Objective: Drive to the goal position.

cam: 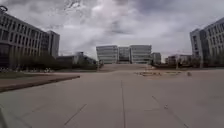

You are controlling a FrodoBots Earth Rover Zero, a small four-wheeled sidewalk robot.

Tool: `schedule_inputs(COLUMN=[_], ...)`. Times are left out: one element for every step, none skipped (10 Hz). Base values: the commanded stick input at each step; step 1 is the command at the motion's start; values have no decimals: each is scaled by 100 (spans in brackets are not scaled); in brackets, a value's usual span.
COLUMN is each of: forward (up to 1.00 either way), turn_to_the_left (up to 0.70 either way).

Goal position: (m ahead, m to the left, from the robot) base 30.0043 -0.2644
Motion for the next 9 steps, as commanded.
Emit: schedule_inputs(forward=[100, 100, 100, 100, 100, 100, 100, 100, 100], turn_to_the_left=[0, 0, 0, -14, -40, -35, -4, 0, 0])
